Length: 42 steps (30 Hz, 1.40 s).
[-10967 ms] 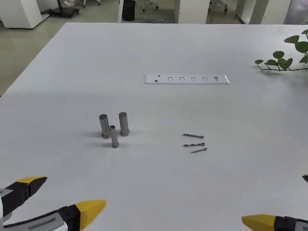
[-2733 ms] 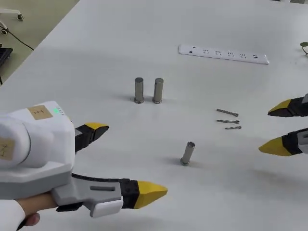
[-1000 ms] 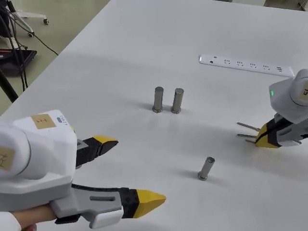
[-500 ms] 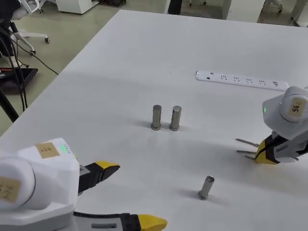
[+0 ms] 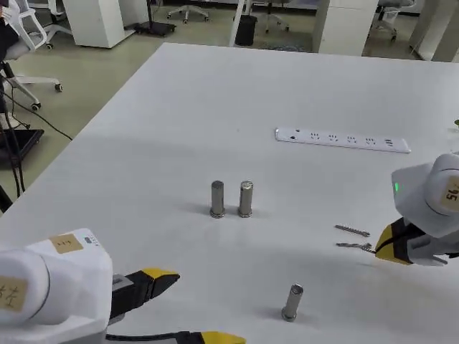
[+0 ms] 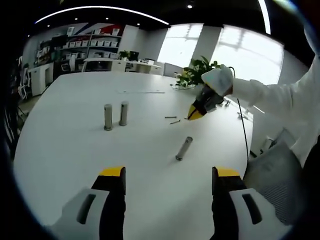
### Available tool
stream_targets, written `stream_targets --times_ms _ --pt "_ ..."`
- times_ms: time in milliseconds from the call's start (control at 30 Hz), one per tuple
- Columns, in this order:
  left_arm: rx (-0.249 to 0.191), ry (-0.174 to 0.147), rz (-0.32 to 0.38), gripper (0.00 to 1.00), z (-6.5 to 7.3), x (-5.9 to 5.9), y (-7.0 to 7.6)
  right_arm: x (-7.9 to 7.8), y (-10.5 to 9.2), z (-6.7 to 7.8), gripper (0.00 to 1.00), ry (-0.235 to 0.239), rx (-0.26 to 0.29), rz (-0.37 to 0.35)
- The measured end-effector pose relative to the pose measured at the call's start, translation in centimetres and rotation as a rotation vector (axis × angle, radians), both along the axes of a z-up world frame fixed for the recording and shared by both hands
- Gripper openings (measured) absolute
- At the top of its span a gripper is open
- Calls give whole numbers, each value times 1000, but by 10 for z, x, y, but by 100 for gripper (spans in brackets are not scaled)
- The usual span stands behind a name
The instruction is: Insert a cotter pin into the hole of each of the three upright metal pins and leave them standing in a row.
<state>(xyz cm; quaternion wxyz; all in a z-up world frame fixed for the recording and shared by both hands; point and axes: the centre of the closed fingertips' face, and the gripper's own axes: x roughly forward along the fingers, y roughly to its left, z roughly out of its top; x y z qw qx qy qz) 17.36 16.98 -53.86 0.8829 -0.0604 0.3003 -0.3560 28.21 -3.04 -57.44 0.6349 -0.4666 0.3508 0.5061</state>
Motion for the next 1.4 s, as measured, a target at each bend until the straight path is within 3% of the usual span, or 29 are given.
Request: stream_targets --times_ms 167,267,500,600,667,867,1000,1133,1300,1400 --pt "-11 -10 -32 64 6 10 -17 -6 6 16 0 -69 57 -1" --pt "-11 -5 -48 60 12 20 -26 -11 17 28 0 -99 139 -1" --pt "-22 -45 -89 56 29 46 -48 -21 35 52 0 -195 230 2" --pt "-20 -57 -113 55 33 53 -57 -24 39 58 0 -221 251 7" --pt "-22 -60 -125 54 35 57 -63 -24 45 67 0 -263 278 11" --pt "-38 -64 -146 50 39 65 -76 -32 52 78 0 -317 302 19" --pt "-27 -88 -138 45 44 71 -79 -36 57 85 0 -347 322 20" --pt "-62 -87 -131 38 52 75 -81 -40 62 89 0 -364 339 21" --pt "-43 -120 -150 35 56 75 -87 -44 68 94 0 -397 352 30" --pt "-64 -123 -158 33 61 73 -92 -46 72 96 0 -399 363 32"
